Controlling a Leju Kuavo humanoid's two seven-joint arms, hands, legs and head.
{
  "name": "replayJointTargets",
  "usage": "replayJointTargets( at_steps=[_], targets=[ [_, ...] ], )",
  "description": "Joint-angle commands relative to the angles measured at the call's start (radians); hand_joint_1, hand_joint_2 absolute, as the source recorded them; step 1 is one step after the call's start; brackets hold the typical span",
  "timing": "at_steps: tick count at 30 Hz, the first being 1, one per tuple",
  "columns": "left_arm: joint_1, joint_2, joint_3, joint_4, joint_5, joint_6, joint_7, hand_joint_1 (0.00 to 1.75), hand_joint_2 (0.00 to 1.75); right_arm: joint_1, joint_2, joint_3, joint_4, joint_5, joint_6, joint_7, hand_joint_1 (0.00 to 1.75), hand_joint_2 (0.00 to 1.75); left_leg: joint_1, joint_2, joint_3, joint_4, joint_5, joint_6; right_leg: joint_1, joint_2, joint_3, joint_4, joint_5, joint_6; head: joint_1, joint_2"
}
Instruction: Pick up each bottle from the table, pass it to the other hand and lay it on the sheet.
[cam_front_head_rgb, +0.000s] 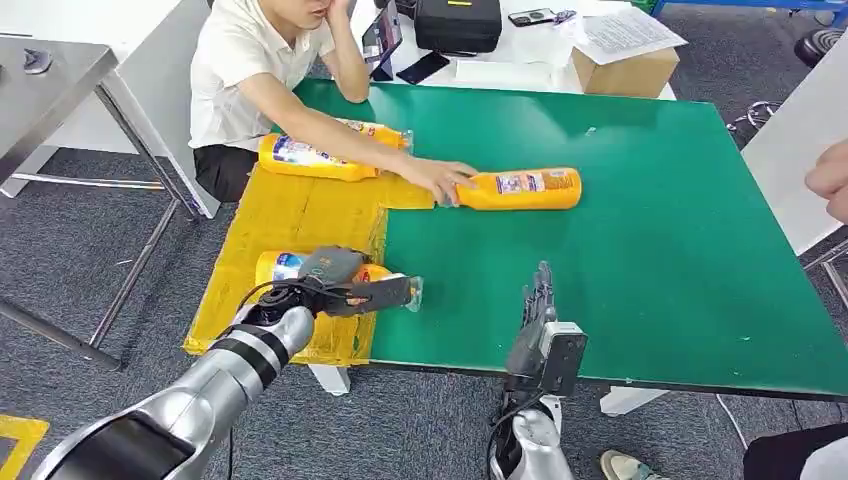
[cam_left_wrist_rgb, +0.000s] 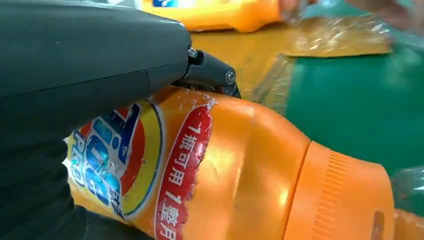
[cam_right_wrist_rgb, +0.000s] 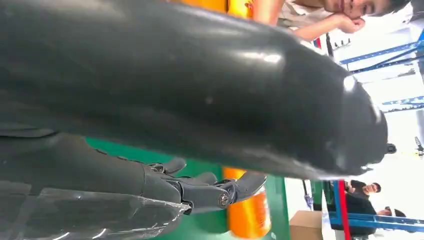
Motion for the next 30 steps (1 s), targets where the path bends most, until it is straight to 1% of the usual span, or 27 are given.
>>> replayJointTargets(
  at_steps=[1,2,5,6,7,10,12,14,15,17,18,19,20,21,23,25,26,27,28,30],
  targets=[
    [-0.113,-0.028,0.017,0.18,0.011,-0.049,0.042,0.0,1.75,-0.039,0.0,-0.038,0.08,-0.005,0.006,0.001,0.0,0.0,0.001,-0.001,0.004,0.0,-0.001,-0.002,0.001,0.0,0.004,0.0,-0.002,-0.002,0.0,0.0],
    [-0.113,-0.029,0.014,0.183,0.012,-0.063,0.042,0.0,1.75,-0.038,-0.001,-0.039,0.084,-0.006,0.008,0.001,0.0,0.0,0.0,-0.001,0.002,0.0,-0.001,-0.001,0.0,0.0,0.002,0.0,-0.001,-0.001,0.0,0.0],
    [-0.116,-0.036,0.012,0.185,0.016,-0.088,0.042,0.0,1.75,-0.037,0.0,-0.041,0.086,-0.003,0.008,0.001,0.0,0.0,0.001,-0.001,0.005,0.0,-0.002,-0.002,0.001,0.0,0.005,0.0,-0.002,-0.002,0.0,0.0],
    [-0.116,-0.036,0.012,0.185,0.016,-0.088,0.042,0.0,1.75,-0.037,0.0,-0.041,0.086,-0.003,0.008,0.001,0.0,0.0,0.001,-0.001,0.002,0.0,-0.001,-0.001,0.001,0.0,0.003,0.0,-0.001,-0.001,0.0,0.0],
    [-0.116,-0.036,0.012,0.185,0.016,-0.088,0.042,0.0,1.75,-0.037,0.0,-0.041,0.086,-0.003,0.008,0.001,0.0,0.0,0.001,-0.001,0.004,0.0,-0.002,-0.002,0.001,-0.001,0.005,0.0,-0.002,-0.002,0.0,0.0],
    [-0.116,-0.036,0.012,0.185,0.016,-0.088,0.042,0.0,1.75,-0.037,0.0,-0.041,0.086,-0.003,0.008,0.001,0.0,0.0,0.001,0.0,0.001,0.0,-0.001,-0.001,0.001,0.0,0.002,0.0,0.0,-0.001,0.0,0.0],
    [-0.116,-0.036,0.012,0.185,0.016,-0.088,0.042,0.0,1.75,-0.037,0.0,-0.041,0.086,-0.003,0.008,0.001,0.0,0.0,0.001,0.0,0.004,0.0,-0.001,-0.002,0.001,0.001,0.004,0.0,-0.001,-0.002,0.0,0.0],
    [-0.118,-0.038,0.008,0.183,0.019,-0.099,0.04,0.0,1.75,-0.038,0.001,-0.042,0.086,-0.002,0.008,0.001,0.0,0.0,0.001,0.0,0.004,0.0,-0.002,-0.002,0.001,0.0,0.004,0.0,-0.002,-0.002,0.0,0.0],
    [-0.116,-0.039,0.011,0.175,0.026,-0.1,0.025,0.0,1.75,-0.037,0.0,-0.042,0.081,-0.003,0.012,0.001,0.0,0.0,0.001,-0.001,0.005,0.0,-0.002,-0.002,0.001,0.0,0.006,0.0,-0.002,-0.003,0.0,0.0],
    [-0.112,-0.041,0.017,0.153,0.057,-0.124,-0.02,0.0,1.75,-0.031,-0.004,-0.047,0.061,-0.002,0.009,0.001,0.0,0.0,0.001,-0.001,0.002,0.0,-0.001,-0.001,0.001,0.0,0.002,0.0,-0.001,-0.001,0.0,0.0],
    [-0.11,-0.044,0.042,0.146,0.098,-0.152,-0.036,0.0,1.75,-0.03,-0.008,-0.046,0.058,-0.003,0.006,0.001,0.0,0.0,0.001,-0.001,0.004,0.0,-0.001,-0.002,0.001,0.0,0.004,0.0,-0.002,-0.002,0.0,0.0],
    [-0.11,-0.043,0.047,0.142,0.108,-0.165,-0.046,0.0,1.75,-0.03,-0.009,-0.047,0.057,-0.005,0.009,0.001,0.0,0.0,0.001,0.0,0.001,0.0,-0.001,-0.001,0.001,0.0,0.002,0.0,-0.001,-0.001,0.0,0.0],
    [-0.111,-0.041,0.048,0.139,0.113,-0.171,-0.053,0.0,1.75,-0.03,-0.01,-0.046,0.058,-0.006,0.012,0.001,0.0,0.0,0.001,-0.001,0.003,0.0,-0.001,-0.001,0.001,0.0,0.003,0.0,-0.001,-0.002,0.0,0.0],
    [-0.11,-0.037,0.046,0.13,0.117,-0.17,-0.055,0.0,1.75,-0.03,-0.011,-0.045,0.057,-0.004,0.013,0.001,0.0,0.0,0.001,-0.001,0.001,0.0,-0.001,-0.001,0.001,0.0,0.001,0.0,-0.001,-0.001,0.0,0.0],
    [-0.097,-0.037,0.049,0.106,0.134,-0.148,-0.068,0.0,1.75,-0.024,-0.011,-0.041,0.049,0.001,0.008,0.001,0.0,0.0,0.001,-0.001,0.004,0.0,-0.002,-0.002,0.001,0.0,0.004,0.0,-0.002,-0.002,0.0,0.0],
    [-0.067,-0.037,0.045,0.057,0.164,-0.126,-0.12,0.0,1.75,-0.012,-0.016,-0.033,0.033,0.005,-0.001,0.001,0.0,0.0,0.0,0.0,0.002,0.0,-0.001,-0.001,0.0,0.0,0.002,0.0,-0.001,-0.001,0.0,0.0],
    [-0.044,-0.039,0.046,0.021,0.185,-0.111,-0.153,0.0,1.75,-0.006,-0.02,-0.029,0.022,0.009,-0.007,0.001,0.0,0.0,0.001,0.0,0.004,0.0,-0.001,-0.002,0.001,0.0,0.004,0.0,-0.002,-0.002,0.0,0.0],
    [0.014,-0.039,0.048,-0.069,0.22,-0.067,-0.229,0.0,1.75,0.008,-0.026,-0.025,0.0,0.008,-0.014,0.001,0.0,0.0,0.001,-0.001,0.003,0.0,-0.001,-0.001,0.001,-0.001,0.003,0.0,-0.001,-0.001,0.0,0.0],
    [0.082,-0.034,0.043,-0.175,0.258,-0.033,-0.268,0.0,1.75,0.022,-0.032,-0.021,-0.023,0.015,-0.025,0.001,0.0,0.0,0.001,-0.002,0.005,-0.001,-0.002,-0.002,0.001,-0.001,0.005,-0.001,-0.002,-0.002,0.0,0.0],
    [0.204,-0.007,0.006,-0.377,0.301,0.039,-0.32,0.0,1.75,0.047,-0.043,-0.006,-0.059,0.032,-0.042,0.001,0.0,0.0,-0.001,-0.001,0.004,-0.002,-0.001,-0.001,-0.001,0.0,0.004,-0.002,-0.001,-0.001,0.0,0.0]
  ],
)
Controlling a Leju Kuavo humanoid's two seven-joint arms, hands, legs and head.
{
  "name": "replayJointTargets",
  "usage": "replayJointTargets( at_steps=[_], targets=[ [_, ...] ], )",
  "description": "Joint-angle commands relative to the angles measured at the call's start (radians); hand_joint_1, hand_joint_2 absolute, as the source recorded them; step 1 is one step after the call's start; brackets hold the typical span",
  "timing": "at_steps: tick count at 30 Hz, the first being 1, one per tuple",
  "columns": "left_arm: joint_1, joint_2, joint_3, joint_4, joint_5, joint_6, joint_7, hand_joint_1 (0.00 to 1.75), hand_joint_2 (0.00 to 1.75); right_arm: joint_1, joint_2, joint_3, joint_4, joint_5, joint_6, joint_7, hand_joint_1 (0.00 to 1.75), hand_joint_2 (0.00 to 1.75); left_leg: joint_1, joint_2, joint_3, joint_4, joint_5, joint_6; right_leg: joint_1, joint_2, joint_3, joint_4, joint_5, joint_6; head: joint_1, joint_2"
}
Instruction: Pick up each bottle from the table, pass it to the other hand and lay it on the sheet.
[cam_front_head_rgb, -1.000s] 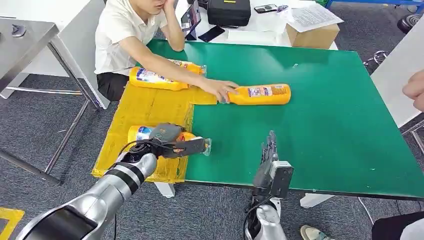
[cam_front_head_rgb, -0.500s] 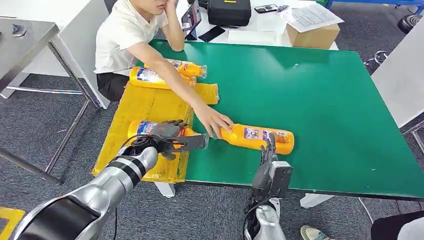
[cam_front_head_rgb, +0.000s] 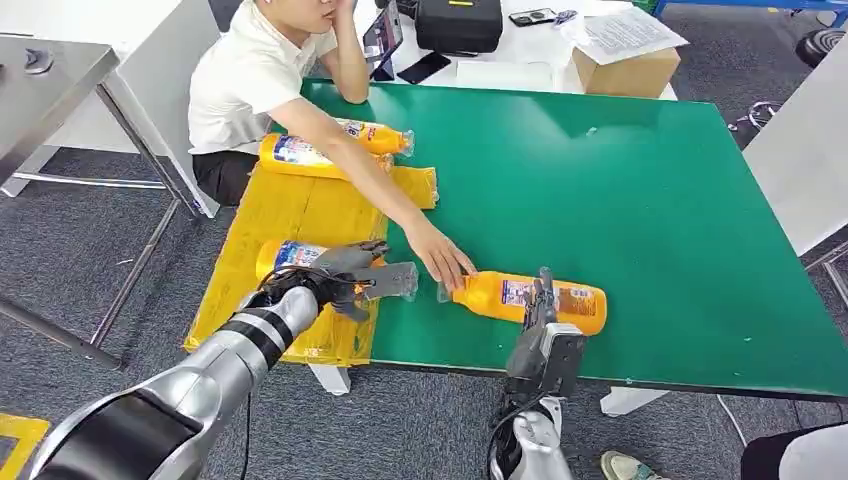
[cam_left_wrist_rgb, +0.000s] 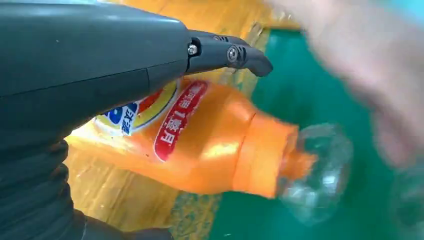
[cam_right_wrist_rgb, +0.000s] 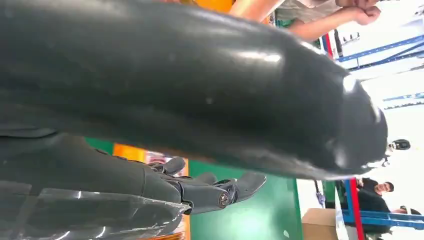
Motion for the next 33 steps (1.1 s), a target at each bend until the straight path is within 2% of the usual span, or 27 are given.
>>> replayJointTargets(
  at_steps=[1,6,7,9,14,16,18,19,21,23,33],
  targets=[
    [0.32,0.046,-0.049,-0.557,0.155,0.204,-0.234,0.0,1.75,0.061,-0.057,0.036,-0.109,0.038,-0.061,0.001,0.0,0.0,-0.001,0.001,0.006,-0.003,-0.002,-0.001,-0.001,0.001,0.005,-0.002,-0.002,-0.001,0.0,0.0],
    [0.522,0.103,-0.142,-0.915,0.314,0.269,-0.349,0.0,1.75,0.105,-0.104,0.139,-0.202,0.097,-0.136,0.001,0.0,0.0,-0.001,0.002,0.003,-0.001,-0.003,-0.001,-0.001,0.002,0.002,-0.001,-0.002,-0.001,0.0,0.0],
    [0.553,0.104,-0.146,-0.962,0.325,0.311,-0.372,0.0,1.75,0.109,-0.115,0.167,-0.216,0.106,-0.162,0.001,0.0,0.0,-0.001,0.004,0.006,-0.001,-0.005,-0.002,-0.001,0.004,0.005,-0.001,-0.004,-0.002,0.0,0.0],
    [0.553,0.104,-0.146,-0.962,0.325,0.311,-0.372,0.0,1.75,0.109,-0.115,0.167,-0.216,0.106,-0.162,0.001,0.0,0.0,-0.001,0.002,0.0,0.0,-0.003,-0.001,-0.001,0.003,-0.001,-0.001,-0.002,-0.001,0.0,0.0],
    [0.555,0.104,-0.143,-0.969,0.335,0.325,-0.385,0.0,1.75,0.109,-0.123,0.184,-0.223,0.111,-0.177,0.001,0.0,0.0,0.0,0.001,0.001,0.0,-0.002,-0.002,0.0,0.001,0.0,-0.001,-0.002,-0.002,0.0,0.0],
    [0.583,0.11,-0.156,-1.01,0.321,0.382,-0.437,0.0,1.75,0.107,-0.158,0.252,-0.242,0.14,-0.236,0.001,0.0,0.0,0.0,0.001,0.002,-0.001,-0.002,-0.002,0.0,0.002,0.001,-0.001,-0.002,-0.002,0.0,0.0],
    [0.639,0.111,-0.15,-1.076,0.362,0.394,-0.449,0.0,1.75,0.091,-0.214,0.349,-0.206,0.276,-0.373,0.001,0.0,0.0,0.0,0.002,0.002,-0.001,-0.003,-0.002,0.0,0.003,0.001,-0.001,-0.002,-0.002,0.0,0.0],
    [0.653,0.113,-0.153,-1.094,0.375,0.391,-0.451,0.0,1.75,0.09,-0.222,0.349,-0.193,0.354,-0.397,0.001,0.0,1.75,0.0,0.004,0.001,-0.001,-0.002,-0.001,0.0,0.004,0.0,-0.001,-0.001,-0.002,0.0,0.0],
    [0.712,0.118,-0.147,-1.144,0.385,0.4,-0.449,0.0,1.75,0.124,-0.193,0.204,-0.189,0.752,-0.397,0.001,0.0,1.75,0.0,0.002,0.003,-0.002,-0.002,-0.001,0.0,0.003,0.003,-0.002,-0.002,-0.002,0.0,0.0],
    [0.766,0.125,-0.114,-1.162,0.399,0.404,-0.42,0.0,1.75,0.156,-0.239,0.156,-0.207,0.953,-0.397,0.049,0.0,1.75,0.0,0.001,0.005,-0.003,-0.003,-0.001,0.0,0.001,0.005,-0.003,-0.003,-0.002,0.0,0.0],
    [0.766,0.128,-0.107,-1.159,0.4,0.398,-0.424,0.0,1.75,0.162,-0.249,0.151,-0.211,0.937,-0.397,0.037,0.0,1.75,-0.001,-0.002,-0.001,-0.001,-0.001,-0.001,0.0,-0.002,-0.001,-0.001,-0.001,-0.002,0.0,0.0]
  ],
)
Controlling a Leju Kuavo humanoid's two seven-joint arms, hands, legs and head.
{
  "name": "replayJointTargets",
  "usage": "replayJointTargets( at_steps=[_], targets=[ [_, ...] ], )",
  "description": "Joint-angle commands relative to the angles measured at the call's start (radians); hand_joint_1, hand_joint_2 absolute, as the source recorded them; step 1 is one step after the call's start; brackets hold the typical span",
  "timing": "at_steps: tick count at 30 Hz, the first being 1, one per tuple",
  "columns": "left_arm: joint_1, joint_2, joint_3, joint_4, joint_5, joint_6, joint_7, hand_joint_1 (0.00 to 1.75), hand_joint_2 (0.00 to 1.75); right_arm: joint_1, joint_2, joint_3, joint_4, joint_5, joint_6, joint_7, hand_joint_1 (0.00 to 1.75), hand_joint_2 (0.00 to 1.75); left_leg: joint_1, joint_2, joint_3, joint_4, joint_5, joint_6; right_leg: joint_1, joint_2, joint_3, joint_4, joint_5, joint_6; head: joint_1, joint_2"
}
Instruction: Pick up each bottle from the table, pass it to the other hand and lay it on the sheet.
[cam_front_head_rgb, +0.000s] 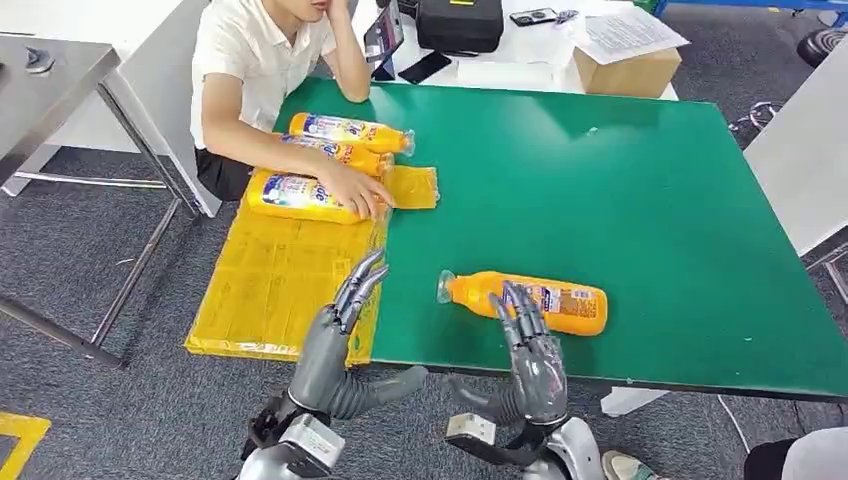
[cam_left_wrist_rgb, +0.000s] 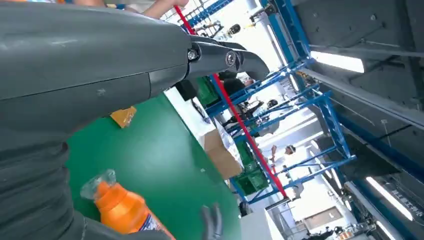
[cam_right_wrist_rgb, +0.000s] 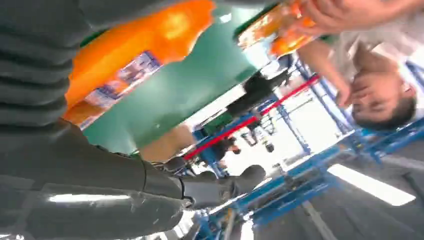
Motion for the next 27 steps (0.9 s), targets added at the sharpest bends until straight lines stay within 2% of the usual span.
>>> replayJointTargets(
  at_steps=[1,11,12,13,14,16,19,21,24,25,27],
  targets=[
    [0.009,0.037,0.01,-0.017,0.004,-0.001,0.006,0.0,1.75,-0.002,-0.037,-0.027,0.014,-0.008,-0.005,0.0,0.0,1.75,0.0,0.0,0.004,-0.001,-0.001,-0.002,0.0,0.0,0.004,-0.001,-0.001,-0.002,0.0,0.0],
    [0.009,0.037,0.01,-0.017,0.004,-0.001,0.006,0.0,1.75,-0.002,-0.037,-0.027,0.014,-0.008,-0.005,0.0,0.0,1.75,0.0,0.001,0.004,-0.001,0.0,-0.001,0.0,0.0,0.004,0.0,-0.001,-0.001,0.0,0.0],
    [0.015,0.024,0.025,-0.012,0.009,0.003,0.025,0.0,1.75,0.003,-0.025,-0.064,0.002,0.09,-0.005,0.028,0.0,1.75,0.0,0.001,0.003,-0.001,0.0,-0.001,0.0,0.0,0.003,0.0,0.0,-0.001,0.0,0.0],
    [0.058,-0.004,0.067,-0.024,0.018,0.023,0.057,0.0,1.75,0.037,-0.039,-0.11,-0.029,0.242,-0.005,0.115,0.0,1.75,0.001,0.001,0.005,-0.001,-0.001,-0.002,0.0,0.0,0.005,0.0,-0.001,-0.002,0.0,0.0],
    [0.078,-0.01,0.08,-0.032,0.025,0.02,0.063,0.0,1.75,0.052,-0.068,-0.123,-0.045,0.298,-0.005,0.158,0.0,1.75,0.0,0.0,0.005,-0.001,0.0,-0.001,0.0,0.0,0.004,0.0,-0.001,-0.001,0.0,0.0],
    [0.107,-0.018,0.101,-0.044,0.068,-0.007,0.069,0.0,1.75,0.053,-0.117,-0.16,-0.02,0.34,-0.005,0.231,0.0,1.75,0.0,-0.001,0.006,-0.001,-0.001,-0.001,0.0,-0.002,0.006,-0.001,-0.002,-0.001,0.0,0.0],
    [0.11,-0.029,0.118,-0.029,0.148,-0.026,0.09,0.0,1.75,-0.053,-0.232,-0.103,0.221,0.298,0.012,0.368,0.0,1.75,0.0,0.0,0.006,-0.002,-0.001,-0.001,0.0,0.0,0.006,-0.003,-0.001,-0.001,-0.001,0.0],
    [0.096,-0.036,0.116,-0.005,0.178,-0.039,0.11,0.0,1.75,-0.11,-0.273,-0.068,0.333,0.332,0.03,0.427,0.0,1.75,0.0,0.0,0.004,-0.002,0.0,0.0,0.0,0.0,0.004,-0.003,0.001,0.0,0.0,0.0],
    [0.089,-0.038,0.1,0.009,0.178,-0.044,0.112,0.0,1.75,-0.15,-0.272,-0.043,0.403,0.344,0.053,0.448,0.0,1.75,-0.002,0.001,0.003,-0.001,0.0,0.0,-0.002,0.001,0.003,-0.002,0.001,0.0,0.0,0.0],
    [0.089,-0.037,0.096,0.008,0.173,-0.043,0.116,0.0,1.75,-0.167,-0.261,-0.046,0.43,0.395,0.059,0.534,0.0,1.75,-0.002,0.001,0.005,-0.002,0.0,0.0,-0.002,0.0,0.005,-0.002,0.001,0.0,0.0,0.0],
    [0.094,-0.036,0.093,0.003,0.17,-0.034,0.119,0.0,1.75,-0.196,-0.249,-0.037,0.465,0.416,0.037,0.578,0.0,1.75,-0.002,0.002,0.004,-0.001,0.0,0.0,-0.002,0.002,0.004,-0.002,0.002,0.0,0.0,0.0]
  ],
)
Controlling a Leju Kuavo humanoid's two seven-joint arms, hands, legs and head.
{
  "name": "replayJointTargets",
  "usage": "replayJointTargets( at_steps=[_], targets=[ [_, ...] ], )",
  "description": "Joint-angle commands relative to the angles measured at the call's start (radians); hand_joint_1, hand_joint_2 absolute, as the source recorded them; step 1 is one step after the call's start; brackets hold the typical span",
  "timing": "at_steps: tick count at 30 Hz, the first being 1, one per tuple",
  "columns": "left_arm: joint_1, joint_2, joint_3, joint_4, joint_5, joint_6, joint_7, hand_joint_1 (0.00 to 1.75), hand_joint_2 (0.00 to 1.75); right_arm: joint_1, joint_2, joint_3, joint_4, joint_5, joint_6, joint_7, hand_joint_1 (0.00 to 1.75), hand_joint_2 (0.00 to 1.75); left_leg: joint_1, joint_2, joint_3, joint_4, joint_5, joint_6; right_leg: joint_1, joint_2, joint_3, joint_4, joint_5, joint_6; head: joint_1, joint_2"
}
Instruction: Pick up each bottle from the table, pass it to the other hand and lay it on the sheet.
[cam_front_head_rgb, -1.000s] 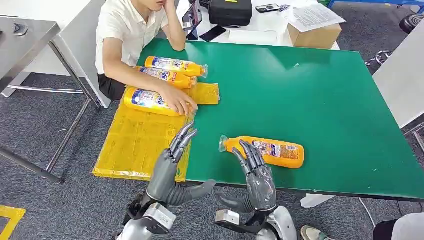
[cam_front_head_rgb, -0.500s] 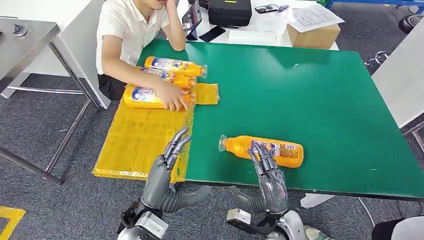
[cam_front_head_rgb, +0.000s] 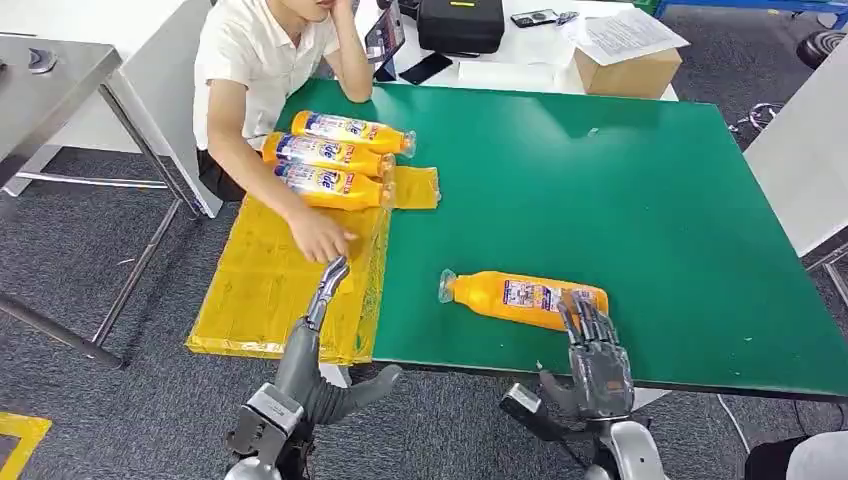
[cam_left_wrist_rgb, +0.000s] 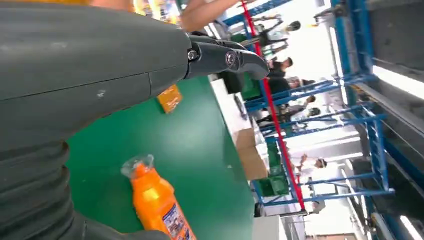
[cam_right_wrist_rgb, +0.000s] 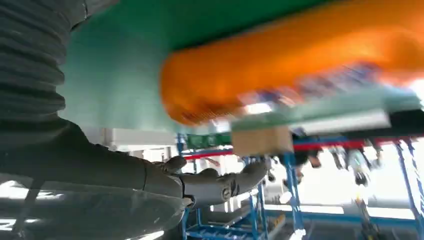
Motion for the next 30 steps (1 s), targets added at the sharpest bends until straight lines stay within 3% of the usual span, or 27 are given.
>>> replayJointTargets(
  at_steps=[1,9,30],
  targets=[
    [-0.003,-0.017,0.015,0.046,-0.002,0.008,0.016,0.0,1.75,-0.166,-0.052,0.061,0.328,0.104,-0.001,0.178,0.0,1.75,0.001,0.003,0.005,-0.002,-0.001,-0.002,0.001,0.004,0.004,-0.002,0.0,-0.002,0.0,0.0],
    [0.005,-0.017,0.025,0.046,-0.002,0.03,0.02,0.0,1.75,-0.151,-0.059,0.033,0.294,0.163,-0.018,0.26,0.0,1.75,0.001,0.002,0.005,-0.001,0.0,-0.001,0.001,0.002,0.003,0.0,0.0,-0.002,-0.001,0.0],
    [0.004,-0.018,0.026,0.047,-0.002,0.031,0.02,0.0,1.75,-0.153,-0.058,0.035,0.294,0.168,-0.018,0.261,0.0,1.75,-0.002,0.001,0.003,-0.001,0.004,0.004,-0.003,0.002,0.002,0.0,0.003,0.002,-0.001,0.0]
  ],
)
